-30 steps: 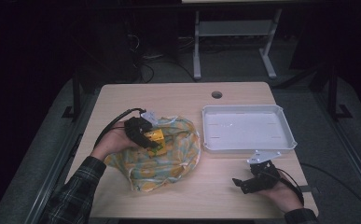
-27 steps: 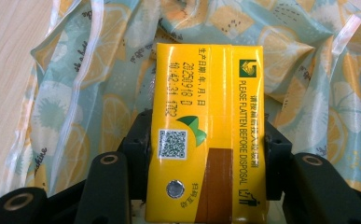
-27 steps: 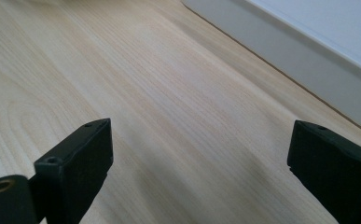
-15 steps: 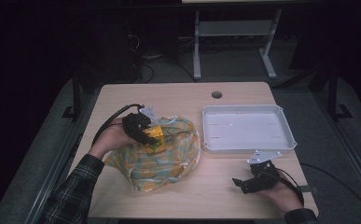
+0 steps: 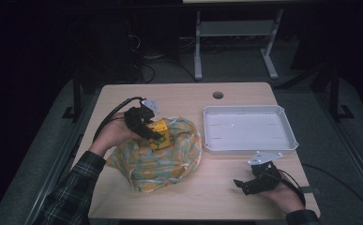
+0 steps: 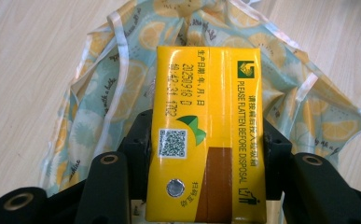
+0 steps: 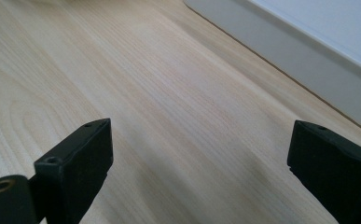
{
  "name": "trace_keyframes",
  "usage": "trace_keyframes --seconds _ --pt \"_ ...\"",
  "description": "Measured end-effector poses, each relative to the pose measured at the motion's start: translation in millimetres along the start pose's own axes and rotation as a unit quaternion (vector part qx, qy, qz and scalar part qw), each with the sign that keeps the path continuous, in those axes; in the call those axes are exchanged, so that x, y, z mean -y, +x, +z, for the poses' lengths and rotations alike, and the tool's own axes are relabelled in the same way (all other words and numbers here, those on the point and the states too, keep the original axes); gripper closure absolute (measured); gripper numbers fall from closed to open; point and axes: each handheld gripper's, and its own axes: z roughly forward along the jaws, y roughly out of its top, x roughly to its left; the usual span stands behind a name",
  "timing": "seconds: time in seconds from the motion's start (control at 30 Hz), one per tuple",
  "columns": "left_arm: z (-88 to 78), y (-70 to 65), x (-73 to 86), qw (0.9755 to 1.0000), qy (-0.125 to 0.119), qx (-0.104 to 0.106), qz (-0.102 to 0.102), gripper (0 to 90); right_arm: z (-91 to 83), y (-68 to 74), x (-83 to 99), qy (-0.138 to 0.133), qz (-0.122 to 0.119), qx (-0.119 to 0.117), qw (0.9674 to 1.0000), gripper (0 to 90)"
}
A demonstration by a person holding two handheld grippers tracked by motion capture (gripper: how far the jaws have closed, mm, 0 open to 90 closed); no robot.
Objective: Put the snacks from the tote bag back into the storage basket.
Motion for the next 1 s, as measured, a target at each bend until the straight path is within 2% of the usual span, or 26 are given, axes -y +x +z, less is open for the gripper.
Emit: trace_keyframes --seconds 0.6,0.87,1.0 --pt "-6.1 -5.8 -22.9 0.9998 -0.016 0.011 -0.005 50.5 0.7 1.5 -0.4 0.001 0.001 -0.003 1.0000 6.3" --pt "-7.0 -8.2 -46.4 0.9996 -0.023 0.016 0.005 50.5 1.1 1.7 -1.1 0.002 0.003 -0.004 1.0000 6.3" --pt "-4.7 -9.9 -52.6 0.9995 -0.025 0.016 0.007 50.5 0.2 2.2 -0.9 -0.002 0.002 -0.005 1.0000 6.3"
